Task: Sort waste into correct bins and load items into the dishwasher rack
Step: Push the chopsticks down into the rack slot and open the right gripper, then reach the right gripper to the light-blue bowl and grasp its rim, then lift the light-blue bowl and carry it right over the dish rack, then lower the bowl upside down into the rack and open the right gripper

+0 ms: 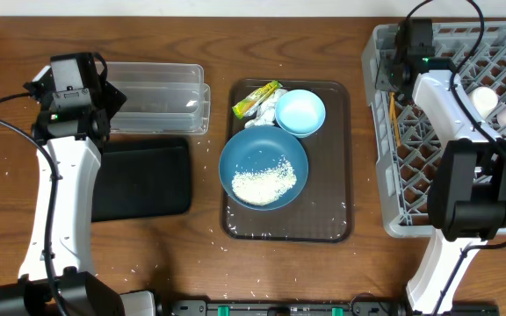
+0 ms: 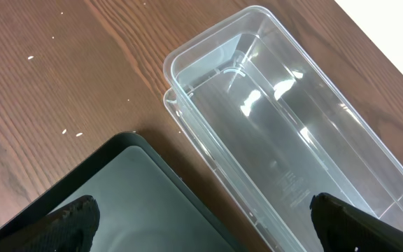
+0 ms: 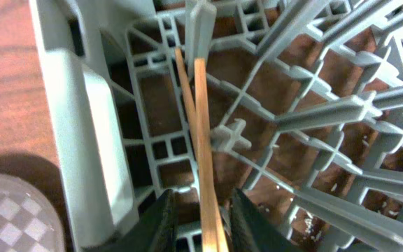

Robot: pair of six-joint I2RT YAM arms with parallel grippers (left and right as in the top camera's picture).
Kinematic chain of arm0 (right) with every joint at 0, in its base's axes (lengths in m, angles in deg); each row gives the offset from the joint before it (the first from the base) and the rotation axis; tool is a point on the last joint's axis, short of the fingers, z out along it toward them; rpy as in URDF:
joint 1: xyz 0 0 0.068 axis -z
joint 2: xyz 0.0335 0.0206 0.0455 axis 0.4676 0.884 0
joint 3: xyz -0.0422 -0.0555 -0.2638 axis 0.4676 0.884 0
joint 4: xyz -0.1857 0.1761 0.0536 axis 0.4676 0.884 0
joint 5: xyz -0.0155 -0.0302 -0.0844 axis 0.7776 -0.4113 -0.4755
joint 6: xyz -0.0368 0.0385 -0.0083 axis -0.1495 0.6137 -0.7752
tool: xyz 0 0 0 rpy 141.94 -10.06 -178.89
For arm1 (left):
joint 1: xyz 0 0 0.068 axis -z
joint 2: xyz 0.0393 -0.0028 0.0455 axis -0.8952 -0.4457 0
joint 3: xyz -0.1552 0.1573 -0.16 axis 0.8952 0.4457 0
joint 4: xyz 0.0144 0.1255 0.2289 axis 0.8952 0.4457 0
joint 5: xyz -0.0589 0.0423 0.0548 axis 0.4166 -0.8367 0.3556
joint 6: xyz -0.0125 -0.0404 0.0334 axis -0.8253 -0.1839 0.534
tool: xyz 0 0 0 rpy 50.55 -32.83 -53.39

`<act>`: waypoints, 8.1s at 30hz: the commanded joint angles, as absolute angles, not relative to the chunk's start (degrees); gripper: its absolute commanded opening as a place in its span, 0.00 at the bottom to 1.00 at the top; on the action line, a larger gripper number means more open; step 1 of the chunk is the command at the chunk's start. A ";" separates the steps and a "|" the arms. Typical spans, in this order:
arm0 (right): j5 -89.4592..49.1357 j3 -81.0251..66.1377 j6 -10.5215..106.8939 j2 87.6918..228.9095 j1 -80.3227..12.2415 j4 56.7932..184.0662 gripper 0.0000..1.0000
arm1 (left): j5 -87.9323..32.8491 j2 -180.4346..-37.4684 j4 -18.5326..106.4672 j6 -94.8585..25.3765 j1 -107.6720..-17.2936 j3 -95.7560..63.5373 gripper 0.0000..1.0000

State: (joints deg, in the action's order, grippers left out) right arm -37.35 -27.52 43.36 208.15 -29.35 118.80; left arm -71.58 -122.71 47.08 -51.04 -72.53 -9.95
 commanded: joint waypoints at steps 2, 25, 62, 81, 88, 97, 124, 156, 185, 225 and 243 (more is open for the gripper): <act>-39.73 -27.48 43.51 210.88 -29.29 118.47 0.31 | -71.69 -123.15 47.26 -51.30 -72.79 -9.62 0.99; -34.62 -30.34 44.97 201.11 -29.33 121.40 0.17 | -71.69 -123.15 47.26 -51.30 -72.79 -9.62 0.99; -23.25 -30.14 47.92 202.88 -55.14 125.71 0.54 | -71.69 -123.15 47.26 -51.30 -72.79 -9.62 0.99; -36.70 -30.08 48.54 208.34 -59.67 131.02 0.49 | -71.69 -123.15 47.26 -51.30 -72.79 -9.62 0.99; -36.70 -30.08 48.43 211.27 -59.86 128.99 0.46 | -71.69 -123.15 47.26 -51.30 -72.79 -9.62 0.99; -37.02 -30.08 48.43 211.36 -60.04 127.96 0.45 | -71.69 -123.15 47.26 -51.30 -72.79 -9.62 0.99; -37.44 -29.90 48.43 210.70 -57.98 130.54 0.20 | -71.69 -123.15 47.26 -51.30 -72.79 -9.62 0.99; -25.53 -29.99 48.65 181.98 -29.33 139.92 0.01 | -71.69 -123.15 47.26 -51.30 -72.79 -9.62 0.99; 16.70 -16.92 48.62 182.38 5.73 137.23 0.01 | -71.69 -123.15 47.26 -51.30 -72.79 -9.62 0.99; 21.62 -4.96 46.68 182.38 15.24 127.70 0.01 | -71.69 -123.15 47.26 -51.30 -72.79 -9.62 0.99; 13.75 -5.12 47.71 178.75 17.64 134.71 0.20 | -71.69 -123.15 47.26 -51.30 -72.79 -9.62 0.99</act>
